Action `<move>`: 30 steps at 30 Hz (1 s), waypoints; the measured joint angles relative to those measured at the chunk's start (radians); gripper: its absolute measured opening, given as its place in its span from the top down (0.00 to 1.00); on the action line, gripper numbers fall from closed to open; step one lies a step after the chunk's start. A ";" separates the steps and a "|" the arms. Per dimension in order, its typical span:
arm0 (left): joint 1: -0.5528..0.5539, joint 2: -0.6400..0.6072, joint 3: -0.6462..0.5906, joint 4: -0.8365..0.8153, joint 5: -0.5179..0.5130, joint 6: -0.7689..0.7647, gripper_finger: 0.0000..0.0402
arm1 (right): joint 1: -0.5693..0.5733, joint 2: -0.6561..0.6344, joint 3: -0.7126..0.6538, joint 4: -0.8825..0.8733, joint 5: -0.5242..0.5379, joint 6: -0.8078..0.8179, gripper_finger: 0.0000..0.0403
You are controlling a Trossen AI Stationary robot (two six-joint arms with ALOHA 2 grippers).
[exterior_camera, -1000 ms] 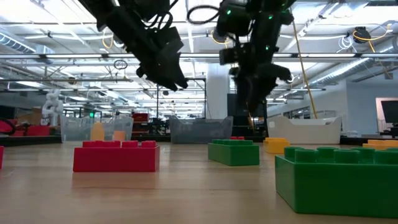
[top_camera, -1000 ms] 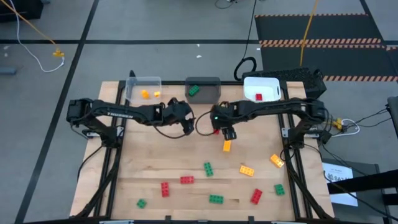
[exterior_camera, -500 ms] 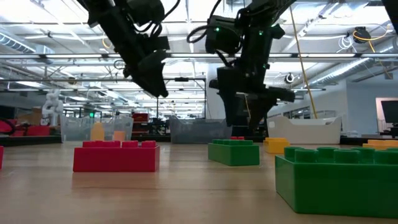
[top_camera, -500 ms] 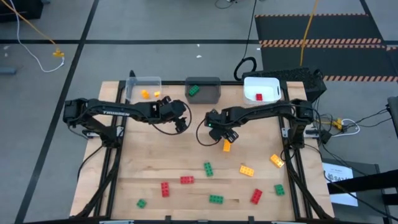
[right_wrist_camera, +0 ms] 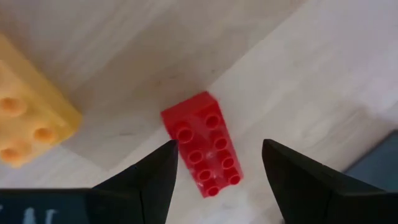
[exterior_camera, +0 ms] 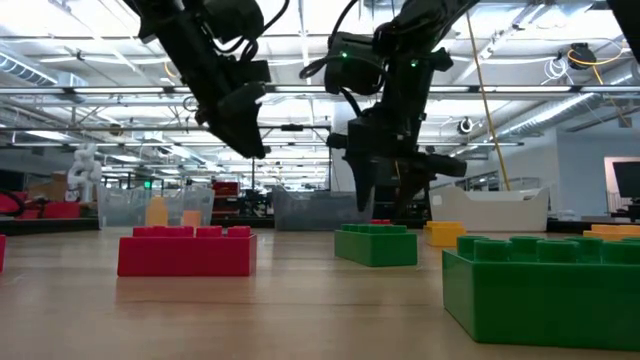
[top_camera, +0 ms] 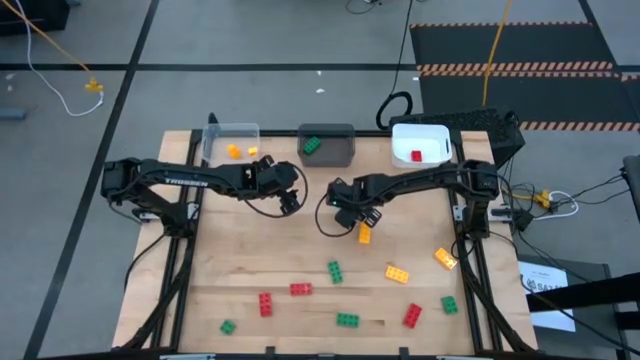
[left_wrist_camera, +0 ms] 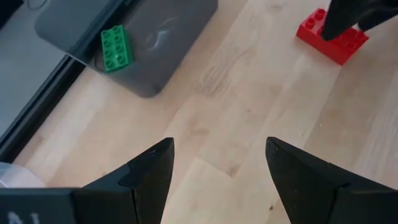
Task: Sort & place blocks by color
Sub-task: Put the upper 8 stud red game piece into the white bin
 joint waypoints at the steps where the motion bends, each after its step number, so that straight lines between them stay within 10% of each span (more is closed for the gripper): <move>1: 0.000 0.000 0.000 0.000 0.000 0.000 0.37 | -0.005 0.000 0.000 -0.001 -0.002 0.000 0.44; 18: 0.000 0.000 0.000 0.003 0.000 -0.002 0.37 | -0.045 -0.002 -0.103 0.097 -0.006 0.080 0.46; 30: 0.000 0.000 0.000 0.003 0.000 -0.004 0.37 | -0.040 -0.017 -0.104 0.019 -0.003 0.303 0.71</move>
